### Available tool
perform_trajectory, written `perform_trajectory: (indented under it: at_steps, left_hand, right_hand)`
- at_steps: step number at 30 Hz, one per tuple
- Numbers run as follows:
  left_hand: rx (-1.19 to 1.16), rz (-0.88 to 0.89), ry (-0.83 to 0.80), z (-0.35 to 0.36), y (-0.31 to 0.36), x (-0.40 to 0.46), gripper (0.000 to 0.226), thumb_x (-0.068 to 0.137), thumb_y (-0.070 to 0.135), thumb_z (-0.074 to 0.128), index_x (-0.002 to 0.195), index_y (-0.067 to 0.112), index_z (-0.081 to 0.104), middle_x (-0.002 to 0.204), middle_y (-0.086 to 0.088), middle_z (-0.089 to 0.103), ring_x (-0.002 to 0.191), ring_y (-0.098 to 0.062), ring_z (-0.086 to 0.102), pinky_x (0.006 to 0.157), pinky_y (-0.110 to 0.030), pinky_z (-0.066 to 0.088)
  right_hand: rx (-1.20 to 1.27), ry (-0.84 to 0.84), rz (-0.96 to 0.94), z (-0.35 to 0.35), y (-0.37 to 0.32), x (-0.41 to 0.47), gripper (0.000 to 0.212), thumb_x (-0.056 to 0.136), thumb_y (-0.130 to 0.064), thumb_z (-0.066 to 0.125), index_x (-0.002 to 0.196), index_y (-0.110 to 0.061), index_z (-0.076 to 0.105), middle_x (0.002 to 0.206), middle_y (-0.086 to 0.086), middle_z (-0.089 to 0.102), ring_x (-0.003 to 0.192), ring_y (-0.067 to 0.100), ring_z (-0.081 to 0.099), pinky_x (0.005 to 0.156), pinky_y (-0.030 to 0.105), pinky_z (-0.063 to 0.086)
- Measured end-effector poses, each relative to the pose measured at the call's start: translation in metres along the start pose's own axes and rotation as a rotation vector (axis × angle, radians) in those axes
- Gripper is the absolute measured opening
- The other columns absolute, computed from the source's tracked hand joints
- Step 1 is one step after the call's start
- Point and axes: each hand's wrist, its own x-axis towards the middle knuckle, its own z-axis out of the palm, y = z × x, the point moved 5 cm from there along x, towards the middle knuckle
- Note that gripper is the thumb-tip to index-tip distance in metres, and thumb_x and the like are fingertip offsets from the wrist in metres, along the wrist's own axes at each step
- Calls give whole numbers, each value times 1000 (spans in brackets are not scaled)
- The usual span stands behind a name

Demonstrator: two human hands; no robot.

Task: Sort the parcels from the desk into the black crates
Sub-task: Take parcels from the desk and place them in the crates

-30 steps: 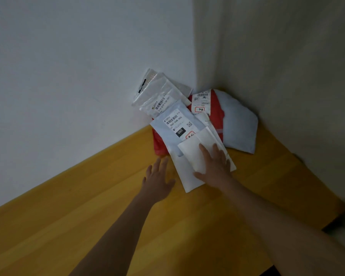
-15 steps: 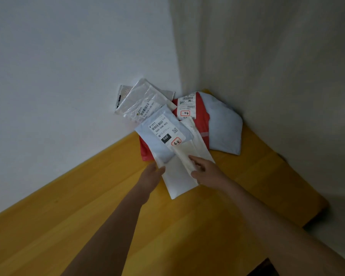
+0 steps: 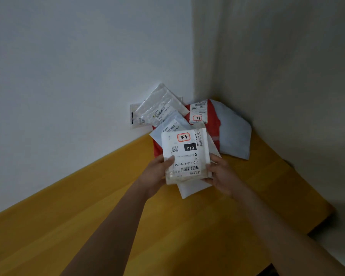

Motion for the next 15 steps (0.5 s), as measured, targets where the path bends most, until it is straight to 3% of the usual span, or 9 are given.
perform_trajectory:
  at_steps: [4,11,13,15]
  left_hand:
    - [-105,55,-7,-18,0,-7,31,98,14,54,127,4,60,118,-15,70,106,-35,68,86,-51,57]
    - [-70,106,41,-38,2,-17,24,96,12,57,118,3,65,112,-16,72,101,-35,70,77,-44,60]
    - [125,157,111,-44,4,-19,13,97,9,57,102,8,69,98,-11,74,88,-30,72,69,-31,59]
    - [587,234,188,-48,8,-19,19,97,4,54,88,12,68,87,-4,70,78,-20,66,60,-17,50]
  right_hand:
    - [-58,-56,-42,22,-4,-4,45,100,4,41,109,-31,68,109,1,74,107,23,68,93,45,55]
    - [-158,-90,-57,36,-5,-5,50,96,10,45,127,-26,60,113,4,73,110,23,68,91,40,56]
    - [-220,-11,-76,32,-6,-1,64,91,12,49,137,-31,49,117,2,70,113,20,64,97,40,52]
    - [-366,19,-129,31,-11,0,75,89,9,56,146,-35,37,131,-5,60,124,16,52,101,38,46]
